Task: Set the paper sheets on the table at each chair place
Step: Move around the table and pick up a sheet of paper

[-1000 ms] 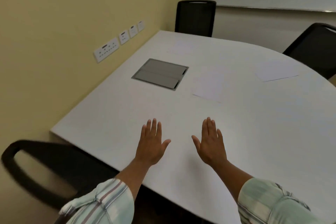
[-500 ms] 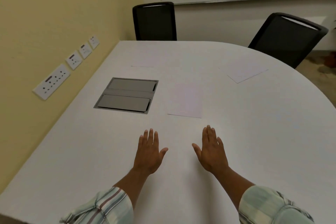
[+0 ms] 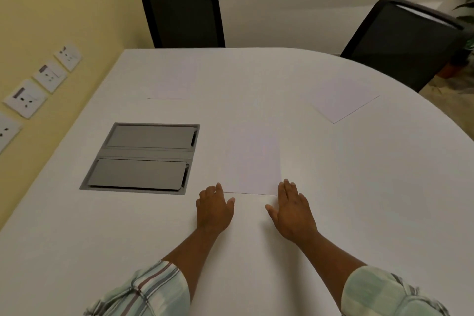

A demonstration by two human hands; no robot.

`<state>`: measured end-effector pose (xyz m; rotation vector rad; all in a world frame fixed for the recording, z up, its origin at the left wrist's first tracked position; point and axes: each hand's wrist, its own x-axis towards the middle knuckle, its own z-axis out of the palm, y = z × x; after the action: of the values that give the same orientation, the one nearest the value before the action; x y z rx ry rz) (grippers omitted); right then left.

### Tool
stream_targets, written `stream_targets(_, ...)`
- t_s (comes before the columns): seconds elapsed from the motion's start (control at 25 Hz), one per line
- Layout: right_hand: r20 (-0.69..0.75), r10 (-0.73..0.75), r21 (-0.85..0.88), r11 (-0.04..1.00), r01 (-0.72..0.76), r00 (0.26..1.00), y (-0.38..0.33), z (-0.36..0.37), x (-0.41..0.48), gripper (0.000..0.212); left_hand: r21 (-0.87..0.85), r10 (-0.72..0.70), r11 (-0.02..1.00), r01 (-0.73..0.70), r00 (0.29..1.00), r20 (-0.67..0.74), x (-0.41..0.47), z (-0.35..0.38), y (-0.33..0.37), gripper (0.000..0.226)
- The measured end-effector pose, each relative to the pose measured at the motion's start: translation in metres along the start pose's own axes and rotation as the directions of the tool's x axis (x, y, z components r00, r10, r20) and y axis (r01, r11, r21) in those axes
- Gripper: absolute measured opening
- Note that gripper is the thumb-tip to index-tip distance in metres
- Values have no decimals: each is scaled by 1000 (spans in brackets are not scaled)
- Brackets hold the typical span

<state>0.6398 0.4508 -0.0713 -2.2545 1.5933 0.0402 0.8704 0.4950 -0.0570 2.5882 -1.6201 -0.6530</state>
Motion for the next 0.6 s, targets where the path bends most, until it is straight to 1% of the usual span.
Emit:
stream_targets(0.08,46,-23,21,1000,22,999,-11,10,27,84,17,-94,995,93,996,7,26,4,4,60)
stream_targets(0.16,71,-42,30,999,40,997,-18,23,44,85,22,-152,988,152,988,3,41,10,7,54)
stream_targets(0.24,99,-56,11,998,55,993,-20,37,54,86,23,-169,985,169,986,-7,49,18,10,55)
stream_targets(0.32,125,-55,-14,998,57,991,-20,48,57,86,-10,-176,984,176,984,2,52,27,14,61)
stream_targets(0.4,117,-45,-29,998,49,992,-20,56,55,88,-102,-187,977,186,982,1,52,35,18,64)
stream_targets(0.48,110,-37,-35,999,41,993,-20,58,58,89,-248,-212,948,198,977,-29,56,36,26,57)
stream_targets(0.6,118,-28,-43,999,33,993,-20,58,59,90,-480,-308,840,252,951,-39,64,30,35,51)
